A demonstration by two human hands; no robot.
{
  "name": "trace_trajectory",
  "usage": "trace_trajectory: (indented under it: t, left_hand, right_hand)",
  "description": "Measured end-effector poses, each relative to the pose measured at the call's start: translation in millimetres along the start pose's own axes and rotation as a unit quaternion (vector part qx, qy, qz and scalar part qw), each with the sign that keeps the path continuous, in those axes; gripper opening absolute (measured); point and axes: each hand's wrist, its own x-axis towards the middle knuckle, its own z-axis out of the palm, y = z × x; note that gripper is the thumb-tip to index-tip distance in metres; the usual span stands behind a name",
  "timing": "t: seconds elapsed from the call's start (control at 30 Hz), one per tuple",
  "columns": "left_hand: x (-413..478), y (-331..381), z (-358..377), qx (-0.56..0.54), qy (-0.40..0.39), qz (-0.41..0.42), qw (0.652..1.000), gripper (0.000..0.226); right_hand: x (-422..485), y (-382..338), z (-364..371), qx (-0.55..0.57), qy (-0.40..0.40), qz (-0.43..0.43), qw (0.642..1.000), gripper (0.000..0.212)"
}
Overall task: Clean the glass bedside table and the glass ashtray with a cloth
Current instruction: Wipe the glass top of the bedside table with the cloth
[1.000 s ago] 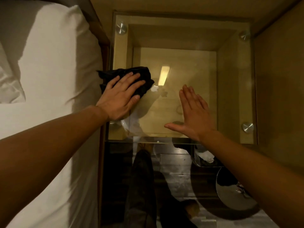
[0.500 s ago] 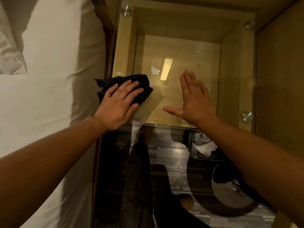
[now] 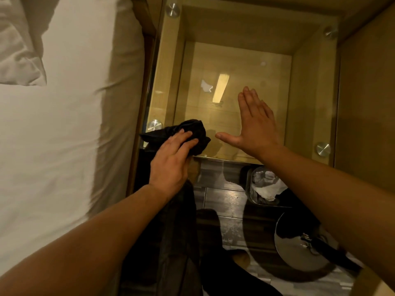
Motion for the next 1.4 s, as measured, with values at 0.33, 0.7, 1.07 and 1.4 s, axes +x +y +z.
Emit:
trace_trajectory:
  t: [0.33,0.7,1.07,1.4]
  left_hand:
    - [3,104,-42,-0.464,-0.005,-0.361,0.809,0.023]
    - [105,152,-100,-0.674,-0.174,-0.334,0.635,0.045]
    - [177,11,-84,-0.108,-0.088,-0.121,0.983,0.057]
    - [172,-55,-32,0.174,-0.162,0.011,0.971,0.065]
  right_hand:
    - [-10,4,-53,0.323,-0.111,0.039,0.939,0.078]
    - [-20,-30,-124,0.670,-0.147,0.147,0.713,0.067]
    - [148,3,-154,0.443,-0.063,0.112,0.887,0.044]
    - [287,27,-98,-0.060,-0.084,-0.115,0.988,0.076]
